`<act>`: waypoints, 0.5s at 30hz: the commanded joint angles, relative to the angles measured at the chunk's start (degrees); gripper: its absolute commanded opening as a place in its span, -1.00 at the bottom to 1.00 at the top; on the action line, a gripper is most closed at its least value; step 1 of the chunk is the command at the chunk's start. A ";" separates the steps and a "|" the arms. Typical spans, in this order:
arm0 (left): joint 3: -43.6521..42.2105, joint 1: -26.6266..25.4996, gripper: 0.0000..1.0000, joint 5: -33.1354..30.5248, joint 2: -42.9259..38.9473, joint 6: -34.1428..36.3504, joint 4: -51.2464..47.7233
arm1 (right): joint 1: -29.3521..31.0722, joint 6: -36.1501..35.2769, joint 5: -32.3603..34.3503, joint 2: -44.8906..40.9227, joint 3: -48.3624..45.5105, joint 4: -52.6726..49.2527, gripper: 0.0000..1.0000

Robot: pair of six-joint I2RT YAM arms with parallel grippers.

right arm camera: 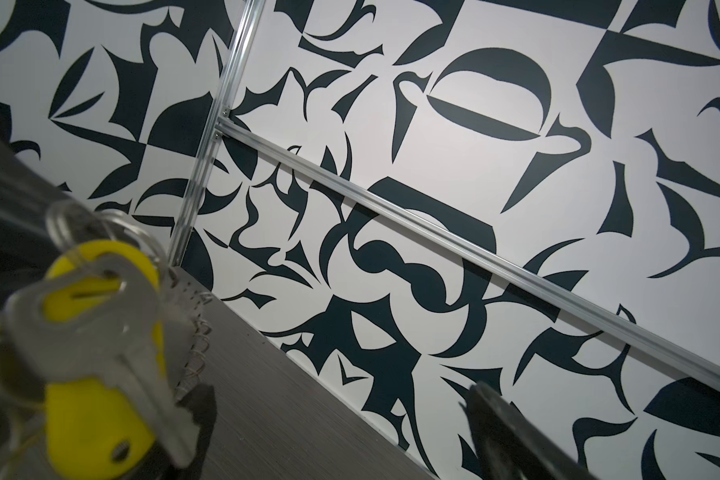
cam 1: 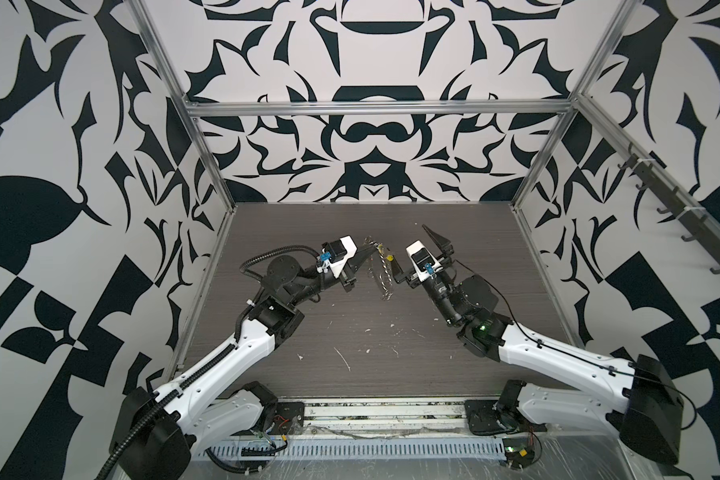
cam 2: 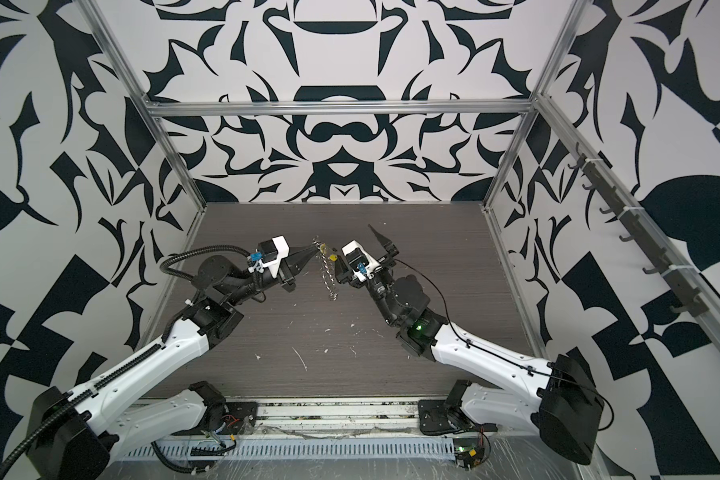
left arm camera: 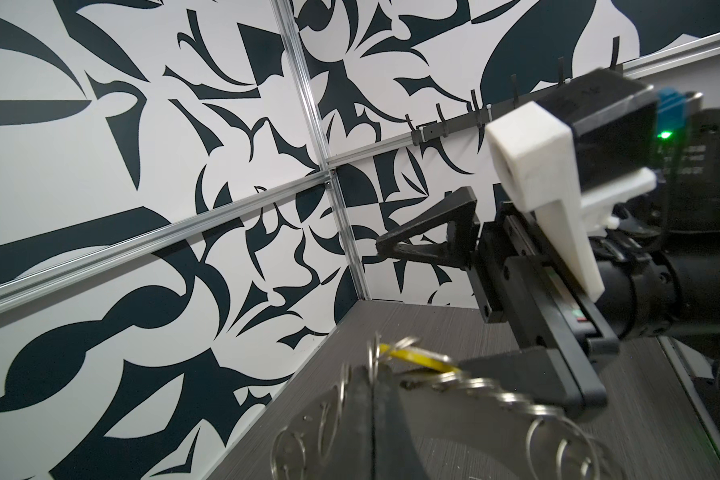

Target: Remove the keys from the keyring

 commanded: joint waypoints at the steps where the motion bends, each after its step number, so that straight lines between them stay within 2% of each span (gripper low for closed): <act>1: 2.24 -0.25 -1.00 0.03 -0.95 -0.61 2.48 | -0.31 3.88 -1.51 -0.69 3.03 4.65 0.95; 15: 2.24 -0.25 -1.00 -0.35 -0.20 -0.71 3.02 | -0.64 4.46 -4.01 0.54 6.04 4.28 0.95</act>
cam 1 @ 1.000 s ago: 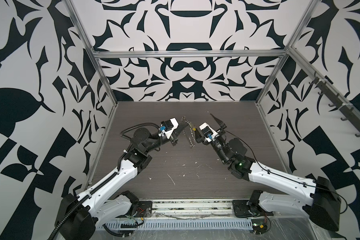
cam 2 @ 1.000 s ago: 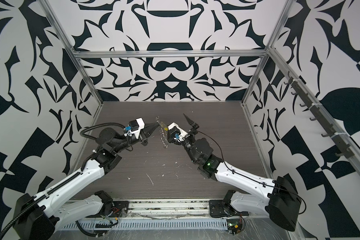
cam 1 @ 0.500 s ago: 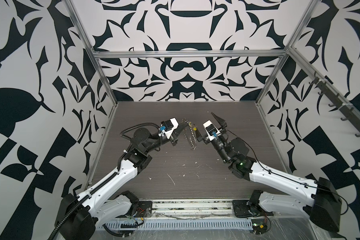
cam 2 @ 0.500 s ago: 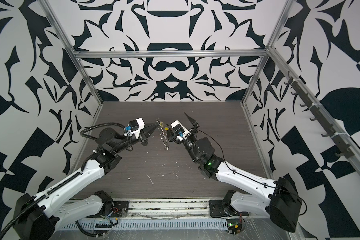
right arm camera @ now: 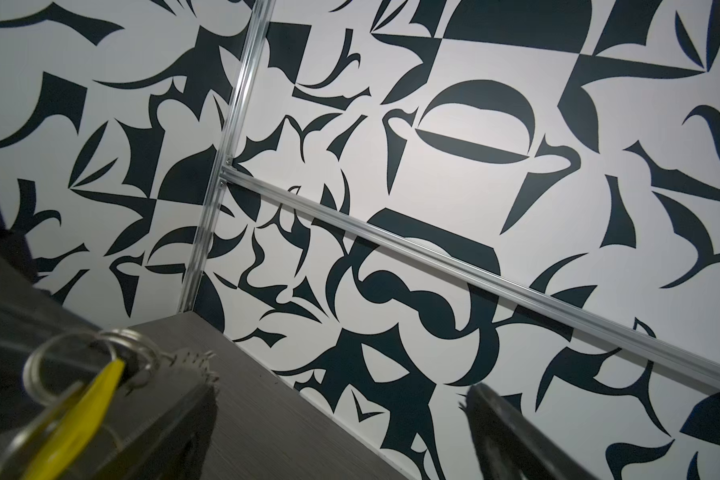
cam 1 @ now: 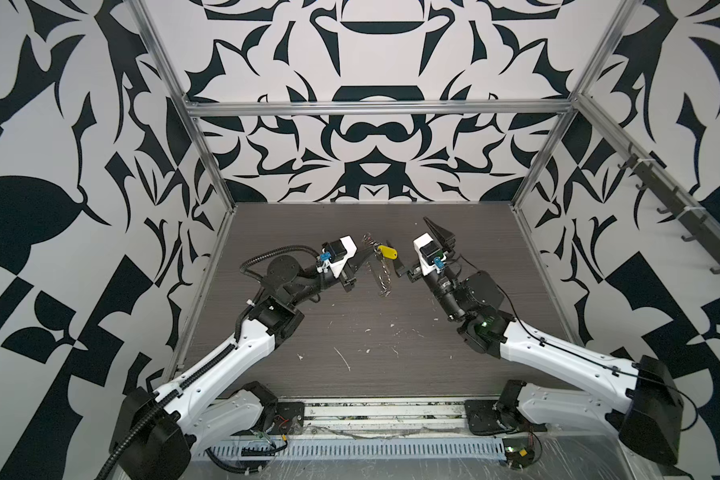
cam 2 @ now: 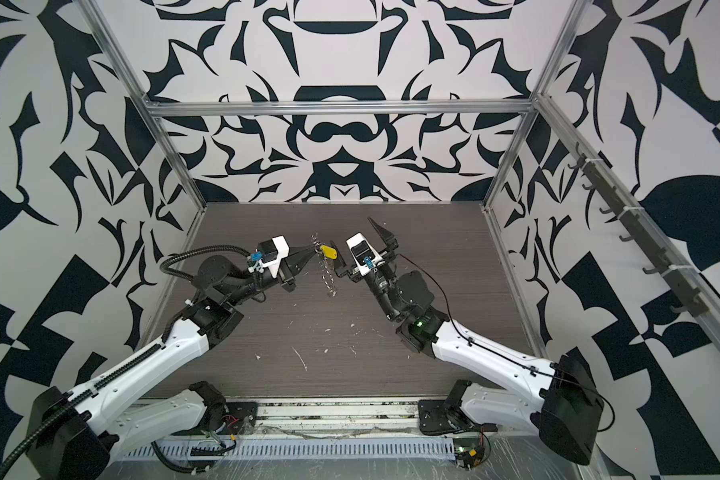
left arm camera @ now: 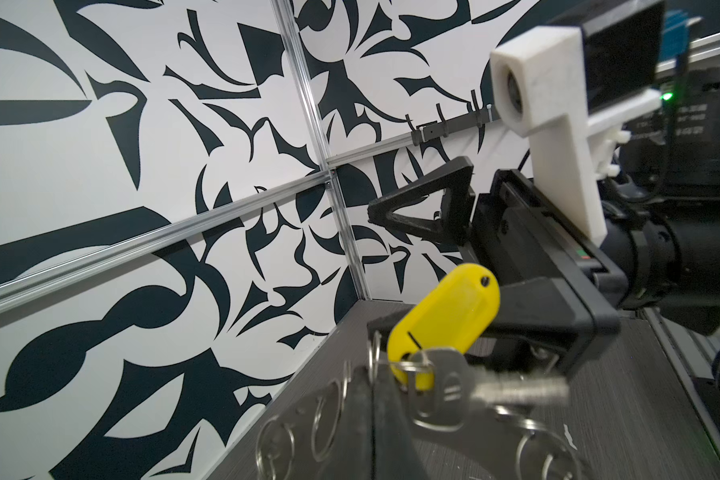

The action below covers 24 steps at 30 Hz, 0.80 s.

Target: Remove the keys from the keyring

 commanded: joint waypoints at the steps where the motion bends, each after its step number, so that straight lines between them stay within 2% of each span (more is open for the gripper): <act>1: 2.23 -0.25 -1.00 -0.38 -0.23 -0.69 3.00 | -0.29 1.66 -1.94 0.18 2.99 2.62 0.95; 7: 2.34 -0.25 -1.00 -0.43 0.00 -0.70 3.48 | -0.30 3.54 -5.41 -0.15 3.66 -0.78 0.95; 9: 2.41 -0.25 -1.00 -0.37 0.24 -0.86 3.53 | -0.22 3.54 -10.44 -0.50 3.90 -2.74 0.95; 15: 2.41 -0.25 -1.00 -0.34 0.95 -1.12 4.47 | 0.20 1.92 -15.73 -1.45 5.06 -7.15 0.97; 24: 2.24 -0.24 -1.00 -0.40 1.56 -1.29 4.89 | 1.10 1.08 -13.47 -2.71 6.00 -9.51 0.98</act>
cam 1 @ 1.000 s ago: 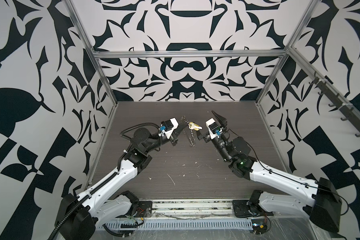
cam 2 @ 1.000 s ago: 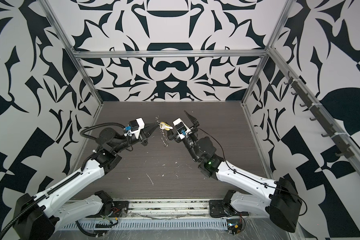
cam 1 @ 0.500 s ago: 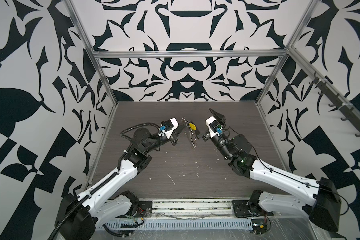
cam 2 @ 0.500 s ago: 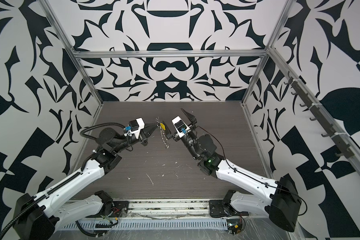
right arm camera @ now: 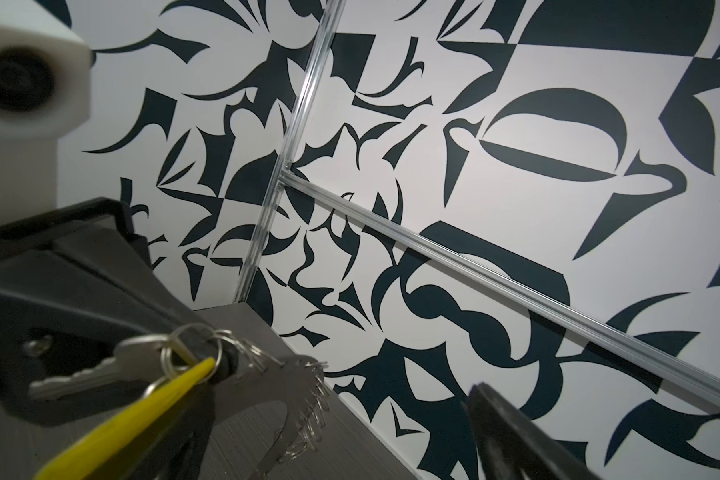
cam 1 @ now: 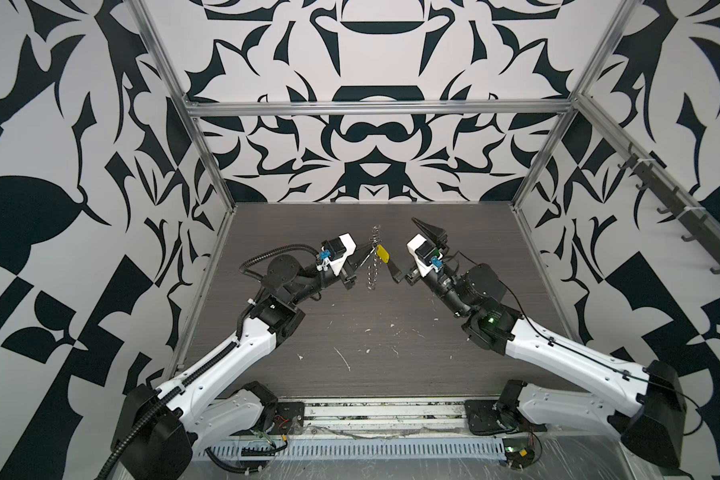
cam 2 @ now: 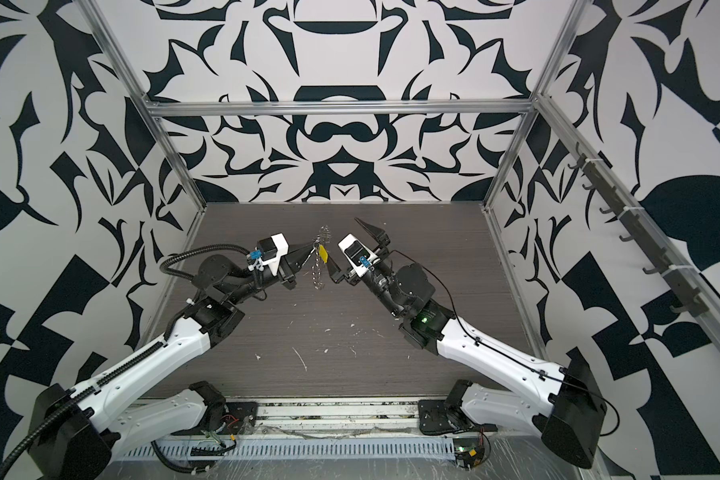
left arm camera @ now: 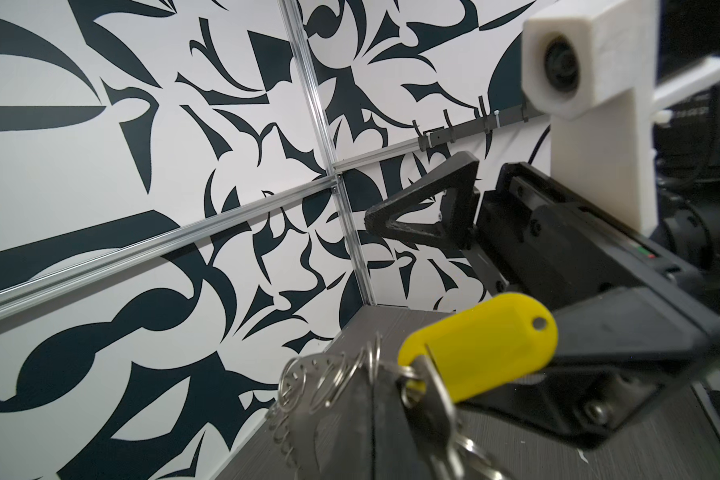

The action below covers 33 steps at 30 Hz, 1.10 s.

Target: Remove the keys from the keyring

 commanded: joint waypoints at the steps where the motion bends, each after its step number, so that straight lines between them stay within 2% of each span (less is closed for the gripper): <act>1: 2.06 -0.34 -1.00 0.42 0.42 -0.69 2.81 | 1.34 -0.14 -2.56 -1.06 2.80 0.37 0.98; 5: 1.98 -0.34 -1.00 0.27 0.32 -0.61 2.50 | 1.33 -0.70 -1.79 -1.35 3.09 0.18 0.98; 25: 1.54 -0.34 -1.00 1.59 -0.21 -0.51 3.10 | 1.42 0.91 -10.23 -4.05 5.20 -7.45 0.98; 27: 1.62 -0.29 -1.00 2.22 -0.32 -0.33 2.69 | 1.43 1.07 -13.29 -5.24 6.17 -10.48 0.98; 33: 1.82 -0.25 -1.00 4.54 -0.37 1.12 1.50 | 0.28 -0.01 -21.82 -7.67 14.11 -28.85 0.97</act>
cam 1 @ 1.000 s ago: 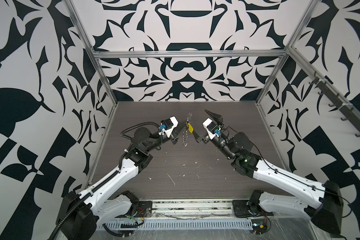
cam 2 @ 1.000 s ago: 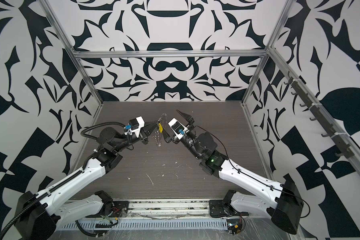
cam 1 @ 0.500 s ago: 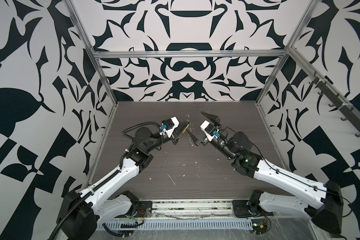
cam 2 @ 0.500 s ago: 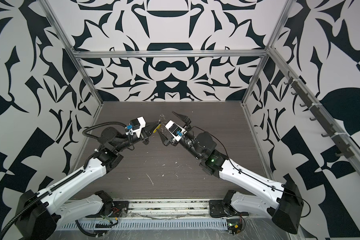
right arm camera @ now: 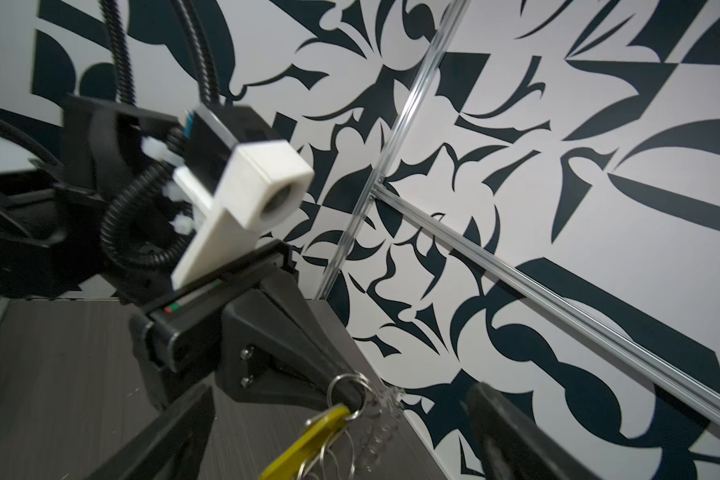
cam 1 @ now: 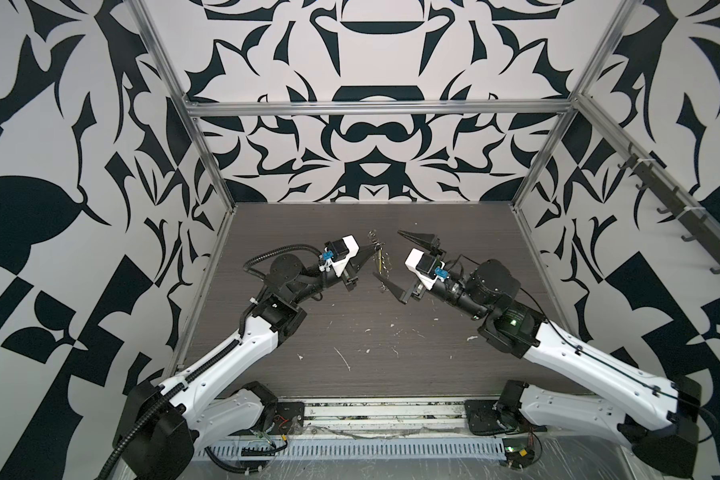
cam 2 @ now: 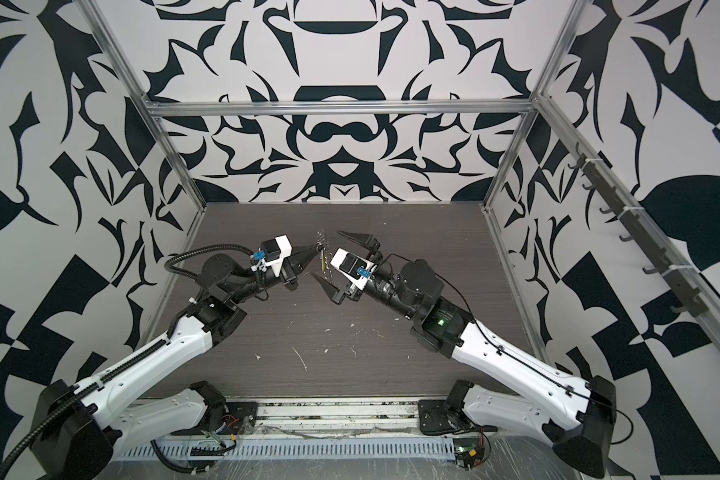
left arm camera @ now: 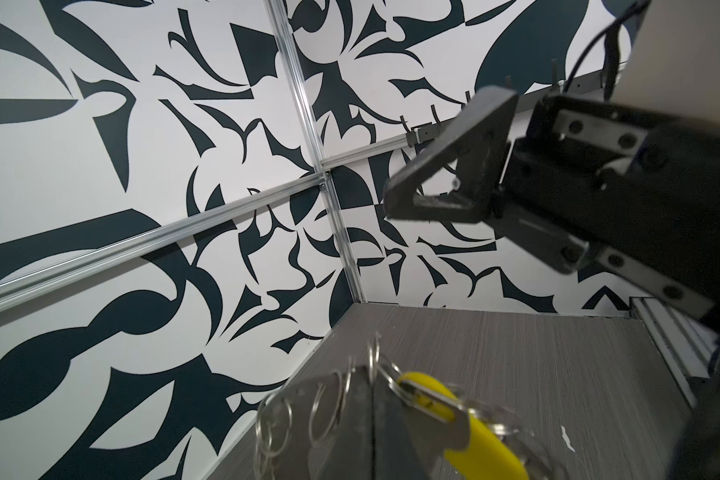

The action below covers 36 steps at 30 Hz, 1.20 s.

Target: Remove the keys from the keyring

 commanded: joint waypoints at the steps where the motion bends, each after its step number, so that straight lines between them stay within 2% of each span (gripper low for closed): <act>1: 1.72 -0.16 -1.00 2.40 -1.11 0.90 1.42 | -1.24 -0.75 -6.77 -2.28 7.12 -11.27 0.96; 5: 0.85 -0.16 -1.00 3.88 -1.09 1.95 1.33 | -5.44 -2.33 -12.73 -1.00 14.22 -23.99 0.84; 8: -0.39 -0.20 -1.00 5.28 -1.29 2.95 1.59 | -9.96 -3.61 -17.96 1.03 18.58 -31.28 0.65; 13: -2.26 -0.16 -1.00 8.03 -1.79 4.50 1.54 | -12.89 -8.50 -22.87 6.02 24.49 -41.10 0.20; 20: -4.08 -0.16 -1.00 11.19 -3.19 7.59 -1.03 | -12.92 -12.83 -26.76 10.81 27.07 -46.51 -0.37; 36: -4.35 -0.16 -1.00 11.92 -4.12 10.86 -5.11 | -12.76 -15.80 -27.88 14.30 30.29 -52.60 -0.56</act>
